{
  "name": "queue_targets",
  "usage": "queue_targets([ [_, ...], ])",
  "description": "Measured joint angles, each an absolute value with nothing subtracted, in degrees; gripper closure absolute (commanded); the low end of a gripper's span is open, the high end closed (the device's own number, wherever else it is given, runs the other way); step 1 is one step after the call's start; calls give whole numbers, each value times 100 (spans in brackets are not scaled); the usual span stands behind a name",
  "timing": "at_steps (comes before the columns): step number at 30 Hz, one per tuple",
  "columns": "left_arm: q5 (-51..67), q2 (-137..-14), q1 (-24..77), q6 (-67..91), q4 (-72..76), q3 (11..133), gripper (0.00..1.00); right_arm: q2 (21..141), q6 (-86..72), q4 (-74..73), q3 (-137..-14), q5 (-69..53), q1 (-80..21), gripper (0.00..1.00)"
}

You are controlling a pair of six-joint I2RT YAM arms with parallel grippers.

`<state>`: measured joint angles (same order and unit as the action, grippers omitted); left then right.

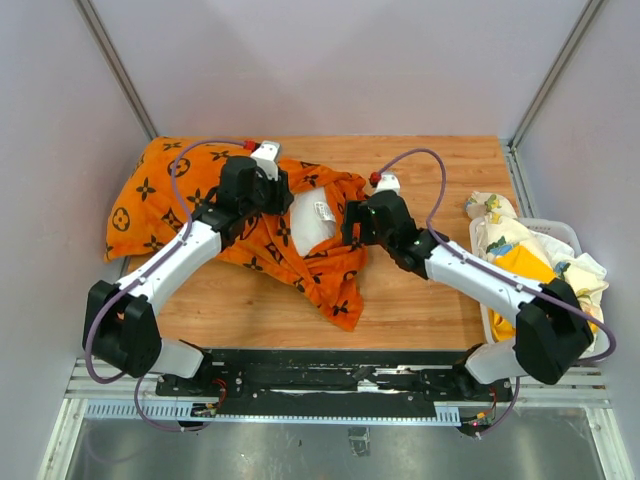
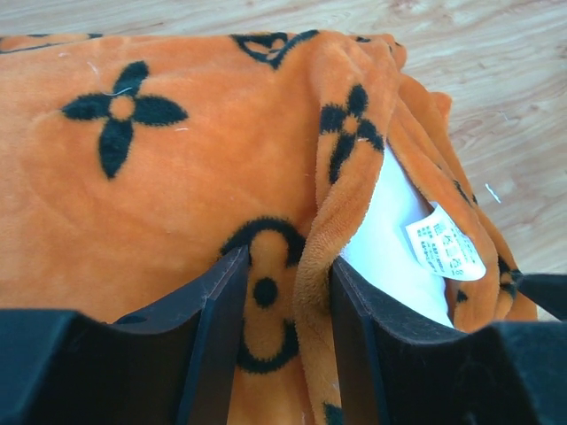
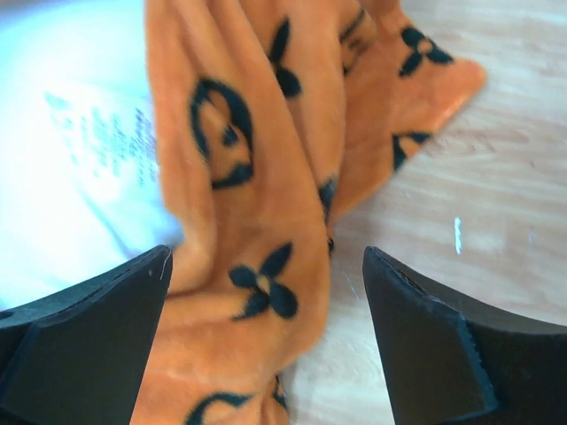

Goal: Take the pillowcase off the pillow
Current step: Remove the pillow from the pillowcase.

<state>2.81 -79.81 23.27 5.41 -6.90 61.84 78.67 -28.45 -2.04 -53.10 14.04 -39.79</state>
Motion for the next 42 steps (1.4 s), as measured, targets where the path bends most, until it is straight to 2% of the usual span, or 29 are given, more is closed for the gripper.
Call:
queue_targets([
  [5,440,-7988,2416,565,-537,6034,53,8418,-2646,-126,-5999,1129,-4014,3],
  [8,482,-7988,2521,574,-401,5857,50,8757,-2541,-139,-6361,902,-4014,4],
  [9,502,-7988,2550,585,-331,5789,49,8888,-2508,-148,-6482,843,-4014,7],
  [11,528,-7988,2582,604,-215,5677,45,9164,-2414,-200,-6707,716,-4014,19],
  [16,639,-8012,2606,661,54,5557,37,9432,-2397,-283,-6622,355,-3830,70],
  [18,659,-8047,2626,668,163,5513,35,9393,-2510,-233,-6368,137,-3557,83],
  [20,652,-8103,2661,663,257,5485,32,9347,-2665,-154,-6088,-91,-3203,88],
  [24,604,-8213,2823,602,427,5452,23,9332,-2958,-54,-5749,-423,-2749,90],
  [30,425,-8458,3092,405,532,5470,21,9332,-3046,69,-5673,-637,-2735,92],
  [32,338,-8591,3129,349,556,5507,25,9332,-3063,99,-5640,-648,-2735,92],
  [34,248,-8733,3155,285,585,5533,42,9332,-3068,102,-5636,-663,-2735,92],
  [35,204,-8794,3162,270,591,5553,54,9332,-3068,106,-5636,-668,-2735,92],
  [37,97,-8930,3166,268,558,5647,88,9332,-3068,110,-5634,-666,-2735,91],
  [38,47,-9002,3164,270,506,5730,95,9332,-3068,110,-5634,-666,-2735,91],
  [39,3,-9074,3166,298,456,5817,99,9332,-3068,115,-5634,-666,-2733,91],
  [42,-123,-9249,3188,331,318,6027,100,9332,-3065,121,-5634,-663,-2733,91],
])
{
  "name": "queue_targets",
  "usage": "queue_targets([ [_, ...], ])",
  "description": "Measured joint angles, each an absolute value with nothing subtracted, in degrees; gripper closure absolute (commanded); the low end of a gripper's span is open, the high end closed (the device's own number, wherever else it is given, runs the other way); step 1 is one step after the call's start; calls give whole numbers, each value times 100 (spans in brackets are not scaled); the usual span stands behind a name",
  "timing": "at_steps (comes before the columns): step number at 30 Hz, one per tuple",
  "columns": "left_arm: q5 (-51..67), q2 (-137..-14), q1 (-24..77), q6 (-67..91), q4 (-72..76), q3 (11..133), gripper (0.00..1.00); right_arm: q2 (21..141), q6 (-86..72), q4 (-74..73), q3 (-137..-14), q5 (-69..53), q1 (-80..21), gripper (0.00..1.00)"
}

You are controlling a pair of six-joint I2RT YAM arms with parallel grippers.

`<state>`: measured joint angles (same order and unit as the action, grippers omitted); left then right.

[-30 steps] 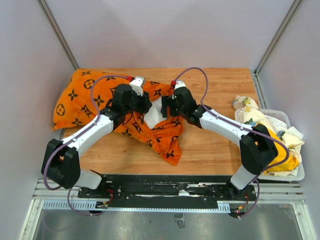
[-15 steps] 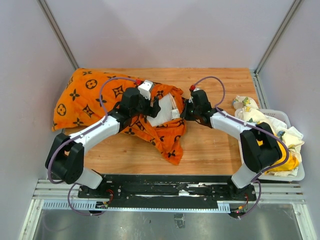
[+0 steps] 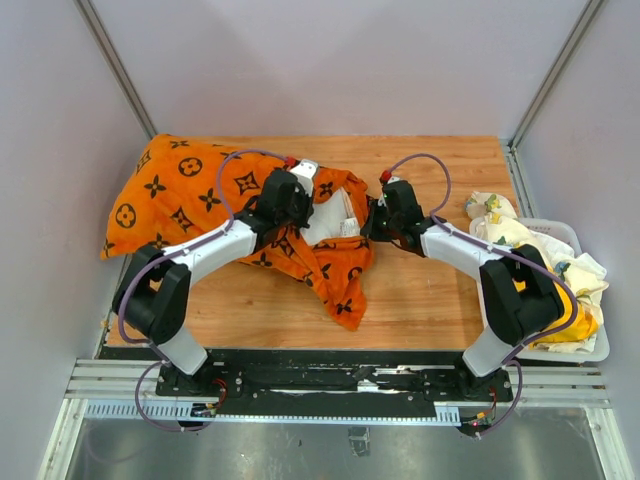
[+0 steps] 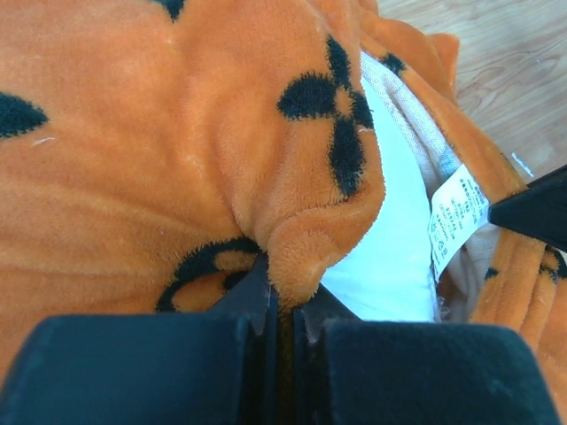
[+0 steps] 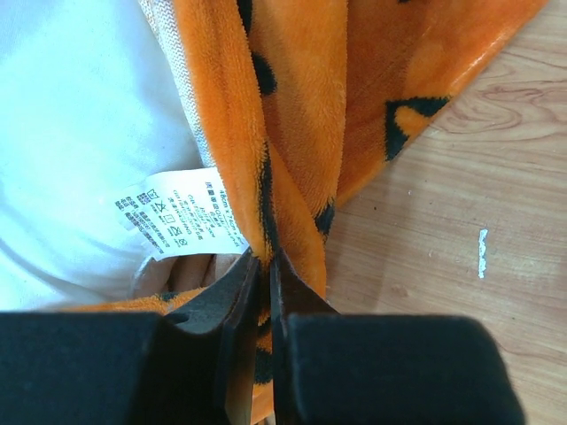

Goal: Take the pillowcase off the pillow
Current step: Remove the pillow from the pillowcase.

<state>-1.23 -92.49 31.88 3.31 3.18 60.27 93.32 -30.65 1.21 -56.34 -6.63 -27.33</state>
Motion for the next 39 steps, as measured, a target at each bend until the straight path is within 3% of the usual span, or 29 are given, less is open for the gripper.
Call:
queue_targets([
  [5,-349,-9288,3216,373,150,6139,100,9332,-3103,235,-5551,-711,-2687,90],
  [10,-440,-9002,3192,486,62,6018,100,9227,-3494,633,-5017,-976,-2272,79],
  [11,-421,-8882,3183,513,56,5948,100,9201,-3573,648,-4945,-1000,-2217,70],
  [13,-333,-8532,3142,591,43,5747,100,9100,-3675,668,-4831,-1011,-2156,39],
  [15,-246,-8195,3103,655,10,5599,100,8923,-3726,663,-4757,-987,-2152,19],
  [19,-64,-7649,3030,718,32,5312,100,8466,-3581,545,-4768,-797,-2233,1],
  [29,91,-7391,3017,847,-10,5146,100,6803,-3640,1540,-4764,-770,-2834,2],
  [39,97,-7216,3024,974,-16,5096,100,8423,-5450,3006,-4810,-2005,-3267,1],
])
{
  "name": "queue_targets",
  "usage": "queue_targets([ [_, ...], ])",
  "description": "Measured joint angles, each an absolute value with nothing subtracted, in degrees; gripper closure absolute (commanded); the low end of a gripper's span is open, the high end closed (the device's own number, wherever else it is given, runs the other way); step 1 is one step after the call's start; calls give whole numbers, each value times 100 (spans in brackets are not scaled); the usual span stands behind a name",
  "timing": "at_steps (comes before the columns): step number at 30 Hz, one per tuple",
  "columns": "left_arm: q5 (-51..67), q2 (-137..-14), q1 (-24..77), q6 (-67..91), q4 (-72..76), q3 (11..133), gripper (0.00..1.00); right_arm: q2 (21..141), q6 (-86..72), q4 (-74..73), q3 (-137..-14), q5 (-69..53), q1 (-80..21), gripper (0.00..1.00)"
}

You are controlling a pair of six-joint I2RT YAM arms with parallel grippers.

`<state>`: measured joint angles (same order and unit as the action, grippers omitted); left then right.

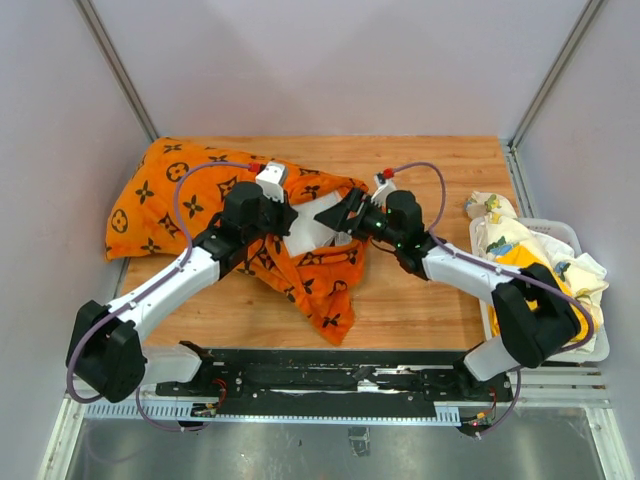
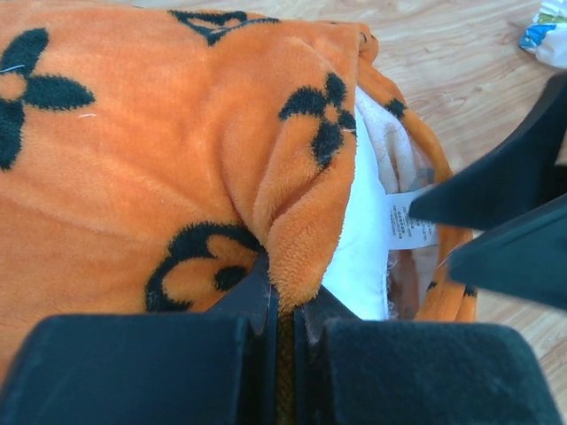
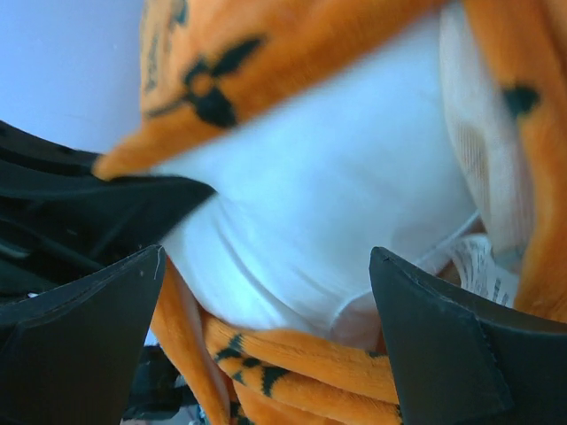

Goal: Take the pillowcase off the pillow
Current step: Remove the pillow from the pillowcase.

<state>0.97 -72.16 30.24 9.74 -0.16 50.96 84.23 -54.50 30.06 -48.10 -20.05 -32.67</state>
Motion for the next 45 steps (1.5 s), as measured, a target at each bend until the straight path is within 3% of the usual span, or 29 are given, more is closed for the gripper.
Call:
queue_targets([
  [20,102,-6978,3035,1024,-121,5096,100,9845,-6569,2810,-5227,-1531,-3857,2],
  [22,115,-6980,3017,1031,-121,5096,100,10001,-6622,3057,-5262,-1568,-3863,16],
  [24,102,-6982,2995,1031,-99,5087,100,10171,-6665,3430,-5277,-1653,-3863,41],
  [25,91,-6984,2980,1028,-93,5083,100,10267,-6729,3697,-5280,-1704,-3863,61],
  [26,82,-6991,2974,1028,-86,5074,95,10331,-6759,3896,-5280,-1747,-3863,85],
  [27,71,-7004,2971,1022,-95,5070,79,10388,-6812,4108,-5280,-1800,-3859,97],
  [31,-32,-7022,2967,1013,-23,5083,13,10398,-6906,4681,-5131,-1896,-3793,99],
  [32,-30,-7006,2971,1039,-10,5124,2,10368,-6901,4740,-5015,-1896,-3732,99],
  [36,21,-6792,2967,1044,-25,5172,1,9887,-6742,4442,-4528,-1887,-3350,99],
  [43,915,-5892,3096,849,561,4827,1,8134,-5686,1942,-4560,-812,-2766,99],
  [45,1072,-5931,3597,615,709,4825,11,7819,-5470,1468,-4591,-510,-2731,99],
])
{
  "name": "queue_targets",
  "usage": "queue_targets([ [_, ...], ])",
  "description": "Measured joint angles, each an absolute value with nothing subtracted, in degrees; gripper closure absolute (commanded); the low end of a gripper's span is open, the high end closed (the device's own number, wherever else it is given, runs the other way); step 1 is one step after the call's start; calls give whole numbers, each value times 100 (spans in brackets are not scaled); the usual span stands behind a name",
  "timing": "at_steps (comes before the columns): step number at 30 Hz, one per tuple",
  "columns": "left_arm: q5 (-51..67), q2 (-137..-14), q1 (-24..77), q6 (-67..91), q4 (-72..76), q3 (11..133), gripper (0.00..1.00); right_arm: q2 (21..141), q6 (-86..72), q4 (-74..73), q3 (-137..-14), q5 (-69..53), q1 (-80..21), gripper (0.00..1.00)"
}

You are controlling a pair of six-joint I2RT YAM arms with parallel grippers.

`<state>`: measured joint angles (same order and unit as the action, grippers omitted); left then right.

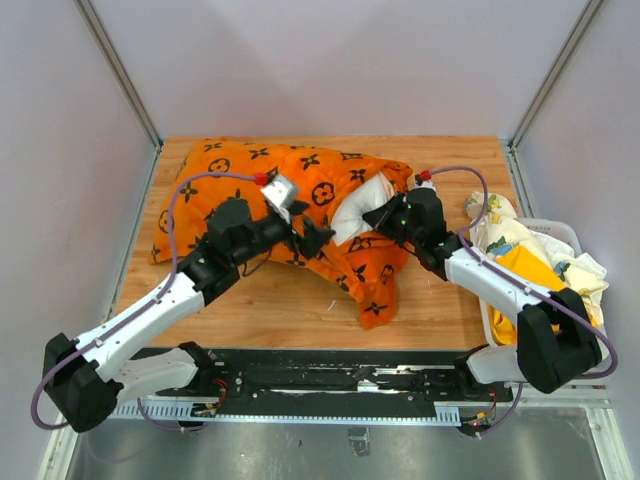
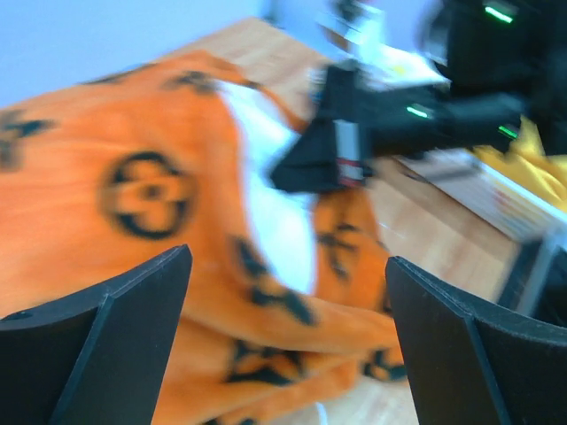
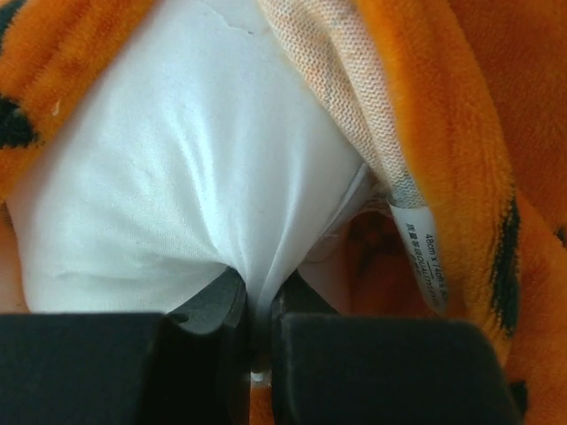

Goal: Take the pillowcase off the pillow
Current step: Remove the pillow from the pillowcase.

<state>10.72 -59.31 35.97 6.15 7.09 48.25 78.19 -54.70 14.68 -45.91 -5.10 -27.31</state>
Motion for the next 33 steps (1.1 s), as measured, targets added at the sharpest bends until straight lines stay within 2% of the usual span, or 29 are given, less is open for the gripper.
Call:
queue_targets([
  [3,1284,-6141,4543,276,792,4836,24,7581,-5216,873,-4672,-156,-2729,99],
  [9,1599,-6431,5489,16,963,4840,34,7295,-4884,-25,-4842,235,-2731,99],
  [11,1389,-6453,5686,32,1035,4829,32,7150,-4790,-259,-4901,375,-2731,99],
  [14,869,-6501,5959,209,1197,4659,19,6877,-4646,-517,-4925,604,-2738,99],
  [18,207,-6536,6145,591,1334,4195,10,6611,-4475,-753,-4925,875,-2746,99],
  [25,-305,-6956,6316,1175,1769,4086,11,6569,-4178,-956,-5009,1380,-3214,99],
  [27,-423,-7249,6316,1278,1872,4239,17,6569,-4084,-1015,-5116,1503,-3330,99],
  [29,-607,-7526,6316,1367,1992,4331,29,6567,-3997,-1028,-5205,1579,-3402,99],
  [31,-797,-7734,6316,1472,2091,4342,48,6549,-3916,-1041,-5229,1623,-3411,99],
  [33,-972,-7881,6320,1559,2185,4322,73,6532,-3850,-1096,-5229,1656,-3411,99],
])
